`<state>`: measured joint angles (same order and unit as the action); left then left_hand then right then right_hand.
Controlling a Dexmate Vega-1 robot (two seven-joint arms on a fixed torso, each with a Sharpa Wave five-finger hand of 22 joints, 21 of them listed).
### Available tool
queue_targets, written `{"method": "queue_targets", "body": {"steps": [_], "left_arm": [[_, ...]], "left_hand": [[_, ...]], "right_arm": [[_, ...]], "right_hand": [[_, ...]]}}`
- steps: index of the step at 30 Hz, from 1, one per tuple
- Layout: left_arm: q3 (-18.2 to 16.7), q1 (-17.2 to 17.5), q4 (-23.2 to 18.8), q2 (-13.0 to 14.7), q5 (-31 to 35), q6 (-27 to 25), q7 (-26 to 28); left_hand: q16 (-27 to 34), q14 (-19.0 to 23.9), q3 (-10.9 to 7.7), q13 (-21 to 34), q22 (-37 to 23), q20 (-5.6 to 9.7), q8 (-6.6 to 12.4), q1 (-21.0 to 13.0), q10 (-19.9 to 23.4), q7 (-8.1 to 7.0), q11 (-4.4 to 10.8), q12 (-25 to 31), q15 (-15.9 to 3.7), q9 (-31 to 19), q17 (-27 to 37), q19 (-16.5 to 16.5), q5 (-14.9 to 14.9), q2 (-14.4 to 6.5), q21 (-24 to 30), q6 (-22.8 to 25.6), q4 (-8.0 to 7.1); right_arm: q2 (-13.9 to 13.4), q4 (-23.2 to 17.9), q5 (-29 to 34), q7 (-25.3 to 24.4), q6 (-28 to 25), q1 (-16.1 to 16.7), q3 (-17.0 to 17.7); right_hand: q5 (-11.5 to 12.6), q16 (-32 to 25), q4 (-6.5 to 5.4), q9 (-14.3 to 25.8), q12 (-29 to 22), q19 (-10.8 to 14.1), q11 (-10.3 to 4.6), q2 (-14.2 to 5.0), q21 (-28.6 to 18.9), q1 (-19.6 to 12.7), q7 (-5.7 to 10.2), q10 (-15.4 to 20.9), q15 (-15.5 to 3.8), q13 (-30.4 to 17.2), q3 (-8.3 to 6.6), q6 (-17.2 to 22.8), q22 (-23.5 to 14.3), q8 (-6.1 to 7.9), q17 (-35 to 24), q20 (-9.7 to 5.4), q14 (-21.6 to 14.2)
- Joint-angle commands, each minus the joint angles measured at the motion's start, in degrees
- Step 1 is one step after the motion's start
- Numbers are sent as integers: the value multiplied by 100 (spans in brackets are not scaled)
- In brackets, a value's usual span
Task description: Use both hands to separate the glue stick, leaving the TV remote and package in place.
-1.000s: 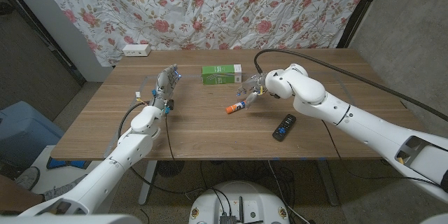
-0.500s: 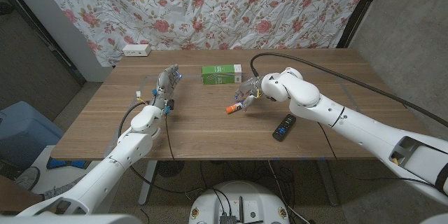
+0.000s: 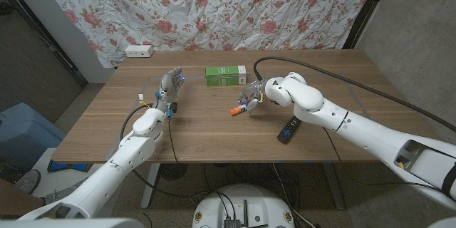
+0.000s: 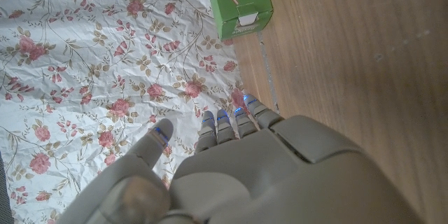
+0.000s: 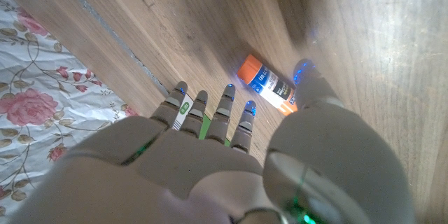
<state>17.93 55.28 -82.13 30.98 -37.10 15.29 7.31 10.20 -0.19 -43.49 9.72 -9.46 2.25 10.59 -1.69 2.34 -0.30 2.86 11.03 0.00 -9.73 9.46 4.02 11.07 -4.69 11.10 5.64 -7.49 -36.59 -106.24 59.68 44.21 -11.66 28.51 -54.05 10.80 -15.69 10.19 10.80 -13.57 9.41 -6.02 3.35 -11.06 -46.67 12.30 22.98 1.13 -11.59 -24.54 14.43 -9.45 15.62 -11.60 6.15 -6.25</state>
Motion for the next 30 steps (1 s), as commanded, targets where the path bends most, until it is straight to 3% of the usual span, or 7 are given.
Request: {"method": "queue_targets", "body": {"steps": [1, 10, 15, 19, 22, 30], "left_arm": [[-17, 89, -88, 26, 1, -37, 71], [-34, 131, -106, 24, -12, 0, 68], [-42, 153, -128, 26, -21, -13, 90], [-43, 158, -120, 25, -27, -3, 76], [-39, 160, -134, 34, -19, -35, 99], [-43, 176, -150, 28, -9, -33, 133]], "left_hand": [[-19, -2, -14, 14, -28, 20, -17, 33, 68, 17, -9, -21, -1, -24, 12, 36, 25, -490, -18, 52, -27], [-21, -6, -17, 14, -28, 30, -17, 35, 70, 15, -9, -22, 2, -24, 12, 37, 25, -489, -18, 56, -30], [-20, -4, -18, 15, -28, 31, -17, 35, 68, 18, -6, -24, 4, -24, 12, 38, 25, -490, -17, 58, -31], [-19, 0, -20, 15, -28, 32, -16, 36, 67, 14, -19, -25, 10, -25, 12, 38, 25, -489, -17, 60, -32], [-19, -1, -20, 15, -28, 32, -16, 37, 68, 19, -15, -25, 12, -25, 13, 38, 25, -489, -18, 62, -33], [-20, -1, -22, 15, -28, 34, -19, 38, 67, 15, -14, -26, 16, -25, 13, 37, 24, -487, -18, 57, -35]], "right_arm": [[-2, 78, 241, -342, 2, 92, -65], [-29, 92, 300, -767, 10, 241, -4], [-34, 126, 362, -934, 35, 282, -4], [-36, 158, 351, -1110, 66, 328, 19], [-69, 189, 339, -1410, 122, 399, 51], [-84, 272, 340, -1723, 197, 454, 79]], "right_hand": [[-18, -57, -30, 38, -57, 115, -60, 19, -32, -17, 22, 206, -57, -31, 11, 130, -11, 48, -27, -38, -138], [30, -127, -48, 65, -112, 267, -252, 73, -23, -106, 23, 614, -234, -28, 42, 523, -10, 182, -27, -121, -382], [88, -149, -34, 71, -120, 375, -459, 107, -21, -236, 30, 837, -329, -21, 46, 748, -9, 252, -22, -208, -491], [114, -165, -29, 77, -99, 438, -496, 112, -26, -309, 28, 882, -367, -15, 43, 890, -9, 299, -21, -248, -553], [169, -232, -52, 75, -112, 537, -599, 140, -19, -397, 36, 1149, -458, -8, 76, 1115, -9, 359, -45, -301, -731], [290, -329, -85, 82, -118, 676, -633, 184, 0, -478, 36, 1589, -642, -4, 166, 1560, -8, 487, -77, -365, -984]]}}
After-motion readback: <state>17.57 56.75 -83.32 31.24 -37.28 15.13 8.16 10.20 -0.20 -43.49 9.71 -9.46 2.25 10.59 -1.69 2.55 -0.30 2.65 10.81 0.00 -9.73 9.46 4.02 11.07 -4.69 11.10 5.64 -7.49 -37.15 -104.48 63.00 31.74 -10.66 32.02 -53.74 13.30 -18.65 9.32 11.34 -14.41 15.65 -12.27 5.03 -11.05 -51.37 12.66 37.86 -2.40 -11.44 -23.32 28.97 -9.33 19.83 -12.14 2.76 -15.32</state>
